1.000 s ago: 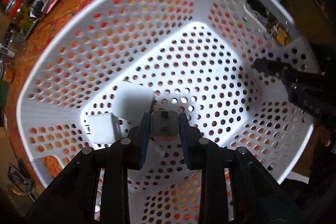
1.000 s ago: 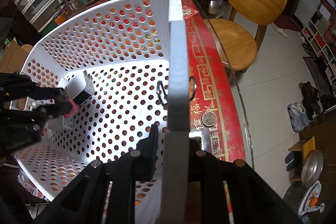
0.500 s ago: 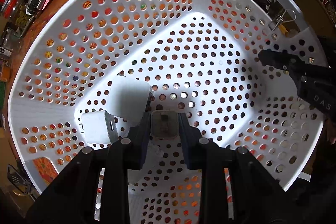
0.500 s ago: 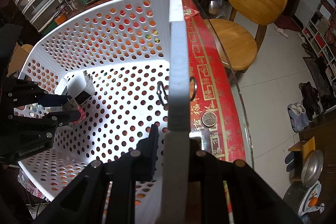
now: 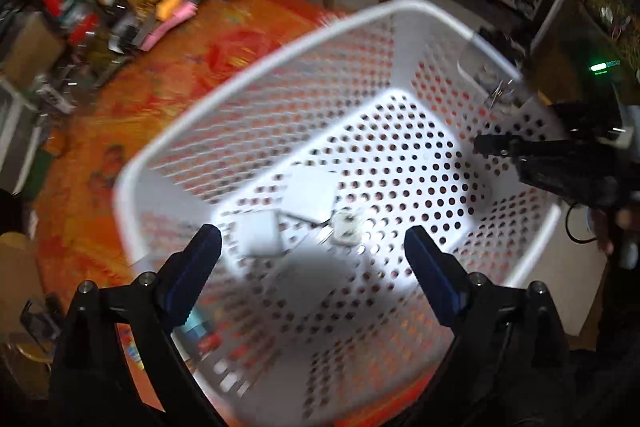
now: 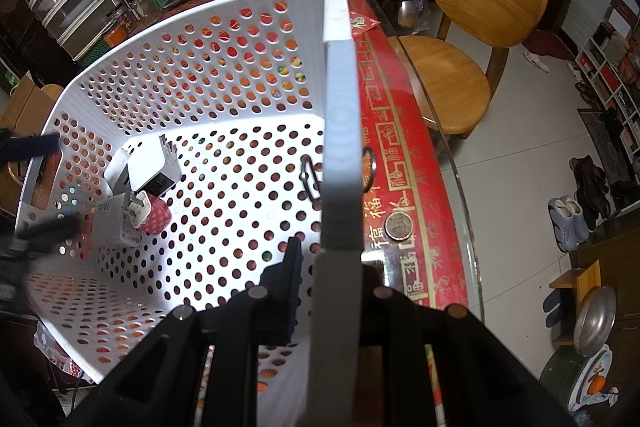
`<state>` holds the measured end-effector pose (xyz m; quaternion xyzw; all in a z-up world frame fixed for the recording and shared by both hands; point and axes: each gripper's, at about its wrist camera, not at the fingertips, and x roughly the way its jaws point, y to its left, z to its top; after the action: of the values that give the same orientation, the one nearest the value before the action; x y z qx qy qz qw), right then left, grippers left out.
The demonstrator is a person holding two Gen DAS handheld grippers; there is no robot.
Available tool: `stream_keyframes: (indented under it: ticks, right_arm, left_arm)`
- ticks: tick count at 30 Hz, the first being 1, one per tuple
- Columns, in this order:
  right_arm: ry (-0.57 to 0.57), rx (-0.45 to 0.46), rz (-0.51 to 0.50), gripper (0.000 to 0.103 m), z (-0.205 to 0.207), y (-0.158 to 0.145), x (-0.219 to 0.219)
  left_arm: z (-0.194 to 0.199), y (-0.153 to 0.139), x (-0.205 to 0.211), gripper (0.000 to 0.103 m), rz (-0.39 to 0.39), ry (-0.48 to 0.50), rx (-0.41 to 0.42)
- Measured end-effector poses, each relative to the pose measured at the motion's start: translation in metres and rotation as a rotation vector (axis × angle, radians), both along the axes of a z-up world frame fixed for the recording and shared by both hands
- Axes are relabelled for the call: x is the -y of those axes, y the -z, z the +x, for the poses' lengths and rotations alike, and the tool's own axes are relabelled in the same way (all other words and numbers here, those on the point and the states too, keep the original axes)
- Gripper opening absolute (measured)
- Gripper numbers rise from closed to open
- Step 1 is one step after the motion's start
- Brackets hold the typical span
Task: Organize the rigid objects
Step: 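Move the left tool to the table and grasp the yellow toy car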
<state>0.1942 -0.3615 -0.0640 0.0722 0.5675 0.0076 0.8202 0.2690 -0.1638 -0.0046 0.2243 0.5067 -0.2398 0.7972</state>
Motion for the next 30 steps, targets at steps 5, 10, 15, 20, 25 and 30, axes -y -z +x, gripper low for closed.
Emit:
stream_keyframes:
  ticks: [5, 10, 15, 20, 25, 30]
  right_arm:
    - [-0.002, -0.001, -0.003, 0.017, 0.000, 0.000, -0.001]
    - [0.000, -0.001, -0.005, 0.017, 0.001, 0.000, -0.001]
    - [-0.003, 0.000, -0.007, 0.017, 0.001, -0.001, -0.003]
    - [-0.003, 0.003, -0.004, 0.017, 0.001, -0.001, -0.003]
    - [-0.006, 0.000, -0.008, 0.017, 0.001, 0.000, -0.003]
    - [-0.007, -0.004, -0.016, 0.017, 0.001, 0.000, -0.005]
  left_arm:
    - [-0.019, -0.043, -0.055, 0.101, 0.032, -0.072, 0.129]
    - [-0.034, -0.071, -0.141, 0.102, 0.029, -0.201, 0.192]
    - [-0.018, -0.042, -0.223, 0.102, 0.021, -0.359, 0.111]
    - [0.014, 0.046, -0.276, 0.087, 0.076, -0.497, -0.050]
    - [0.034, 0.090, -0.301, 0.069, 0.003, -0.576, -0.151]
    - [0.035, 0.115, -0.298, 0.067, -0.026, -0.585, -0.191]
